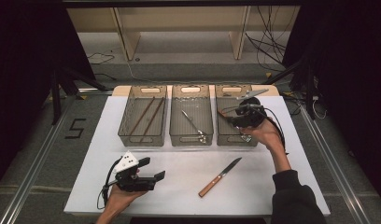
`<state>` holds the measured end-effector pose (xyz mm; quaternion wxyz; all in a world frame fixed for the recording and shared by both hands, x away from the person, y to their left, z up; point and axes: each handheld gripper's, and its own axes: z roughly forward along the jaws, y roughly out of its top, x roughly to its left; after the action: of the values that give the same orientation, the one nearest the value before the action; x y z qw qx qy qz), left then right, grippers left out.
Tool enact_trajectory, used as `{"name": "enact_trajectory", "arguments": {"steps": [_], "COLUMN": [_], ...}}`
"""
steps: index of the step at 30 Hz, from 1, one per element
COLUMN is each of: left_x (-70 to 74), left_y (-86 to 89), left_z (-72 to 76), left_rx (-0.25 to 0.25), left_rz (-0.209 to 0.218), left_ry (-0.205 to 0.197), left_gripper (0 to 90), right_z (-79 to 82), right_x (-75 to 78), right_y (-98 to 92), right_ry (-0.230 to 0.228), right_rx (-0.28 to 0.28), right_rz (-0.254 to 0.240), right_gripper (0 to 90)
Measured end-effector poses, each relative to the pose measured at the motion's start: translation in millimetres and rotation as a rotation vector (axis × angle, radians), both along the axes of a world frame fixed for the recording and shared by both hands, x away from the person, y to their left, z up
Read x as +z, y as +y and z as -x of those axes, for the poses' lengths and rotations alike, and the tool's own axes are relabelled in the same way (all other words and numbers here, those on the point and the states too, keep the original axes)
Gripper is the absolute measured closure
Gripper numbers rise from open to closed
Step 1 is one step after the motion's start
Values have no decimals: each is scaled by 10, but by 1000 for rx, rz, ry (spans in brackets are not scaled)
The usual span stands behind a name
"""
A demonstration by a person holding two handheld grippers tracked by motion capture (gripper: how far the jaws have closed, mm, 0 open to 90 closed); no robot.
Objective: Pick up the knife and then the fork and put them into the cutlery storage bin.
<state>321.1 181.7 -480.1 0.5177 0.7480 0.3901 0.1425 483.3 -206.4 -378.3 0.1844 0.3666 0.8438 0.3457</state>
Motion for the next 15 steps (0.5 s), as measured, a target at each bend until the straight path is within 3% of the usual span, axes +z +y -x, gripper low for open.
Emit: {"name": "enact_trajectory", "arguments": {"steps": [8,15], "left_x": [2,-2], "left_y": [-9,-7], "left_z": [1,1], "left_rx": [-1,1], "left_rz": [-4,-4], "left_ry": [-1,1], "left_gripper": [161,161], "right_z": [399,703], "right_x": [-9,-115], "right_y": [59,122], "right_ry": [20,53], "right_rx": [153,268], "right_rz": [-12,29], "right_gripper": [379,352]}}
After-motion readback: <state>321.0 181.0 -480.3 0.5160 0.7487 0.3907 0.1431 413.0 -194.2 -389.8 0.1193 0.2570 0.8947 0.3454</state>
